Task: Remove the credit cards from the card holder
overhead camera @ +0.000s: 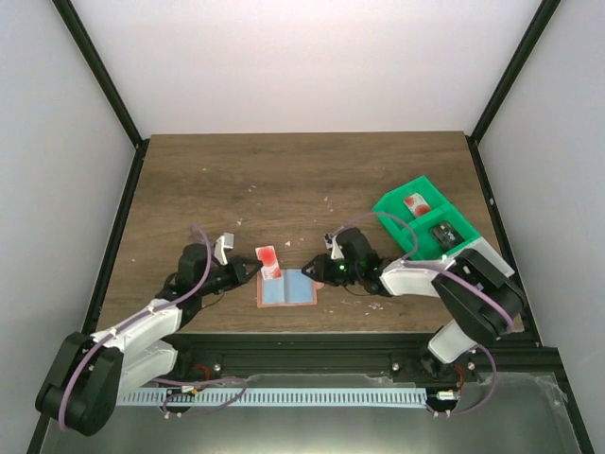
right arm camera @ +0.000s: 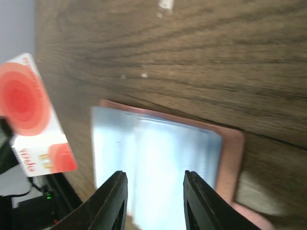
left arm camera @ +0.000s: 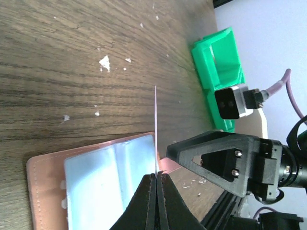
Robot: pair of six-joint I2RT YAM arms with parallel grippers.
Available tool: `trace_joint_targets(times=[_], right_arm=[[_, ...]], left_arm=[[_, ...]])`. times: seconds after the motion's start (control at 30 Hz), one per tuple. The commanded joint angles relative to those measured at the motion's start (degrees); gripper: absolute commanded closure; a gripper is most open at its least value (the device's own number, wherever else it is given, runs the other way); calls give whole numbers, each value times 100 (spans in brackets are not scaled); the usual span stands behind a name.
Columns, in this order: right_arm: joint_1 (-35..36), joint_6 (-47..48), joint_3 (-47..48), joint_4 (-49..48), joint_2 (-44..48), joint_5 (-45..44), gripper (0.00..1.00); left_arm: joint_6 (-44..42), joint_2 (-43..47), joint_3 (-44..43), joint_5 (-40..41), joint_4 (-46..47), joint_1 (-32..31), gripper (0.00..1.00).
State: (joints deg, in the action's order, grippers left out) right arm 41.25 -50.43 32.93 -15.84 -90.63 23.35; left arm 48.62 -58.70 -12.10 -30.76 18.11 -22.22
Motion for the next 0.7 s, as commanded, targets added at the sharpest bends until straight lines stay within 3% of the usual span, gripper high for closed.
trace_joint_targets(times=[0.0, 0.07, 0.17, 0.4, 0.5, 0.67], right_arm=[[-39, -343, -38, -144, 514, 285, 64], [-36, -377, -51, -396, 656, 539, 63], [-38, 431, 242, -33, 905, 601, 62], [-65, 3083, 1286, 2713, 1993, 480, 63], [-86, 3488, 1794, 3835, 2403, 512, 62], [-109, 3790, 2436, 5095, 2570, 832, 62]], left_arm=[[514, 220, 60, -231, 308, -8, 100], [574, 216, 9, -446, 554, -11, 100], [355, 62, -252, -975, 518, -11, 100], [-429, 27, -929, -2462, -329, -19, 100], [-788, 77, -1176, -2876, -929, -28, 100], [-820, 77, -1173, -3747, -1150, -75, 100]])
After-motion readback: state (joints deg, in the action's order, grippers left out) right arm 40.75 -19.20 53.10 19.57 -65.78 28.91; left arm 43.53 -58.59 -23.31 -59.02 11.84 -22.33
